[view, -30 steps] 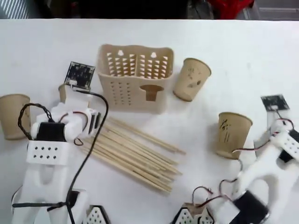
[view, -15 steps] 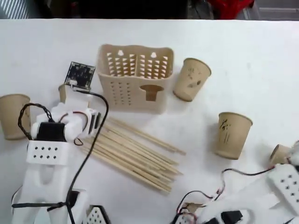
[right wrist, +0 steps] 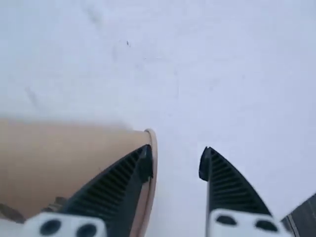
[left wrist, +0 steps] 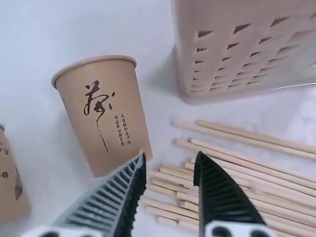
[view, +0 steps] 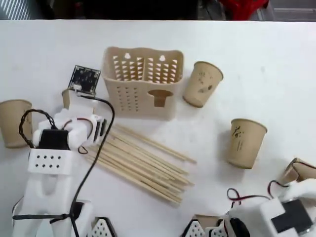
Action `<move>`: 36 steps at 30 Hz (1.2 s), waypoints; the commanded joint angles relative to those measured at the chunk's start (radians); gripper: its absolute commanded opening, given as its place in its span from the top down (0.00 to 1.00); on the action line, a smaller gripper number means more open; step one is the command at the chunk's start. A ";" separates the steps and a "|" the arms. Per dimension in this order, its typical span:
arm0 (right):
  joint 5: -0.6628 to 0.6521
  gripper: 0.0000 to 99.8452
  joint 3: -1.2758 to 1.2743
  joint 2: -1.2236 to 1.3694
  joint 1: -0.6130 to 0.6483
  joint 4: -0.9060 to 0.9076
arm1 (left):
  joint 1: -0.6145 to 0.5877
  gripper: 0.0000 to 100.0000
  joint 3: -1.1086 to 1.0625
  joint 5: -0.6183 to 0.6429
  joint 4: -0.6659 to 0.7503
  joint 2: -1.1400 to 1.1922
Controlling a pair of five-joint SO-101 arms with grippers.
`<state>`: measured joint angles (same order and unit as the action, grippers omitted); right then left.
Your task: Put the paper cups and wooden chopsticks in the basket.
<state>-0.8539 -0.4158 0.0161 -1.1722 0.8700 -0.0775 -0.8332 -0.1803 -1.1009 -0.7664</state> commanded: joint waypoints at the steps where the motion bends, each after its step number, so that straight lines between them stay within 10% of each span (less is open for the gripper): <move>1: -0.071 0.82 0.005 0.079 -0.016 0.108 | 0.001 0.83 -0.006 -0.009 0.038 -0.019; 16: -0.029 0.82 0.032 0.093 0.061 0.280 | 0.001 0.83 -0.015 -0.008 0.046 -0.019; 25: 0.071 0.83 -0.029 0.088 0.518 0.139 | 0.005 0.83 -0.037 -0.006 0.075 -0.019; 36: 0.089 0.83 -0.025 -0.717 0.403 0.395 | 0.062 0.83 -0.075 -0.012 0.123 -0.019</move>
<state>-0.7311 -0.4511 -0.3997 -0.6813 1.1538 -0.0222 -0.9160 -0.1803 -0.9950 -0.7664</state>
